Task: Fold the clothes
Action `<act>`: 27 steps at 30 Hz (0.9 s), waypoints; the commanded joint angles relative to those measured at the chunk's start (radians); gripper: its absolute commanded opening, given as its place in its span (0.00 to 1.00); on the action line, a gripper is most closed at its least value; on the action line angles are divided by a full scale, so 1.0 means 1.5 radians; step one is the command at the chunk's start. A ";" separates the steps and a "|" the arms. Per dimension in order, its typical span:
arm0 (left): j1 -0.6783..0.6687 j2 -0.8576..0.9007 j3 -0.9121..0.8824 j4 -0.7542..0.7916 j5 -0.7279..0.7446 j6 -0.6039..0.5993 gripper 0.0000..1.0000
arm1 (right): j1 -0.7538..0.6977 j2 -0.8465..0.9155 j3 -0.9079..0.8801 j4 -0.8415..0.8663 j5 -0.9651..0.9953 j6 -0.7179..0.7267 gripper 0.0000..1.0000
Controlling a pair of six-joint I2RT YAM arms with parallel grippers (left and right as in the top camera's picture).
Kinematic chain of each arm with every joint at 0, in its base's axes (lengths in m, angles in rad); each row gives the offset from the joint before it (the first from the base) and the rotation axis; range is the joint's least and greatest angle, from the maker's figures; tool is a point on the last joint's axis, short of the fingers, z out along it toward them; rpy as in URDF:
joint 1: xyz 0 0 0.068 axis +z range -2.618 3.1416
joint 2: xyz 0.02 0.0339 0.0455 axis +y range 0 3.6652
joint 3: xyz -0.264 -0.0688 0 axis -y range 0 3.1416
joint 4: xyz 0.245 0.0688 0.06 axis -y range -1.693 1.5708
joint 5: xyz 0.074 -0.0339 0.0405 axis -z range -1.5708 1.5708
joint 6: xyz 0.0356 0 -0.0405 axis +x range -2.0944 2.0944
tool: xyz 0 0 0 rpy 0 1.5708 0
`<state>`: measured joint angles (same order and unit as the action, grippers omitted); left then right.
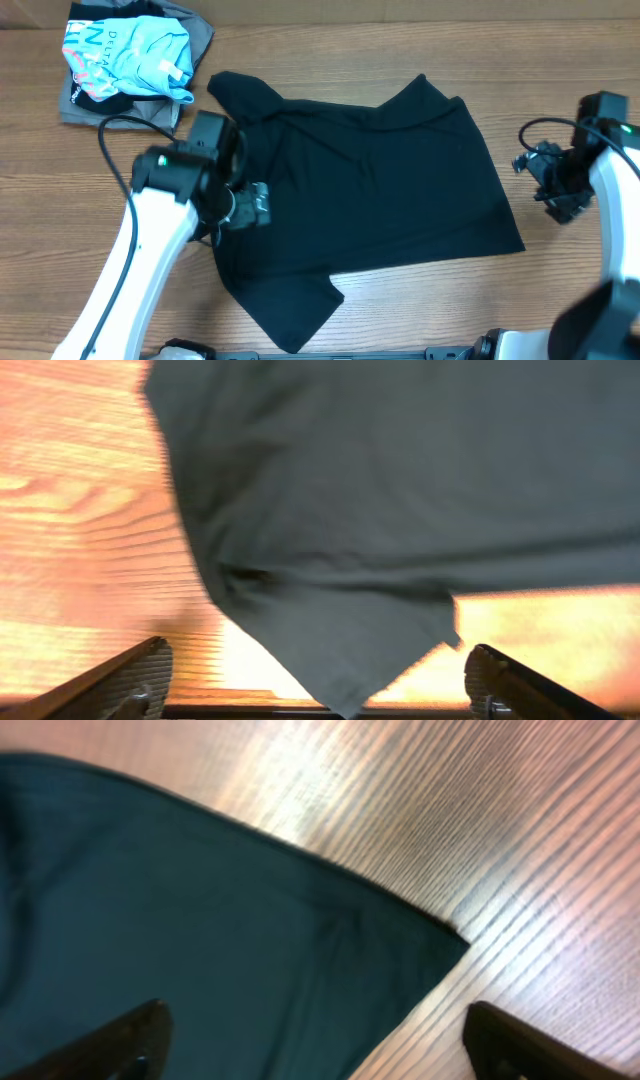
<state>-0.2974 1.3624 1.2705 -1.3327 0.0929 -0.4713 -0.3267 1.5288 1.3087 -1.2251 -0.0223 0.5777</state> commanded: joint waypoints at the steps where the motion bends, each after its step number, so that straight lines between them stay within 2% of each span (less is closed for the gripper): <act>1: -0.080 -0.017 0.005 -0.003 0.042 0.013 0.97 | -0.001 -0.048 0.019 -0.006 -0.016 -0.006 1.00; 7: -0.253 0.030 -0.027 0.000 0.043 -0.079 0.97 | -0.001 -0.026 0.013 -0.008 -0.016 -0.006 1.00; 14: -0.396 0.129 -0.071 0.065 0.042 -0.115 0.96 | -0.001 0.011 0.013 -0.002 -0.014 -0.006 1.00; 21: -0.430 0.247 -0.072 0.085 0.020 -0.132 0.94 | -0.001 0.028 0.013 0.001 0.007 -0.006 1.00; 27: -0.430 0.322 -0.072 0.134 0.022 -0.191 0.86 | -0.001 0.028 0.013 0.008 0.050 -0.006 1.00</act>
<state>-0.9428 1.8004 1.1694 -1.1542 0.1387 -0.6819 -0.3267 1.5719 1.3247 -1.2205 0.0055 0.5751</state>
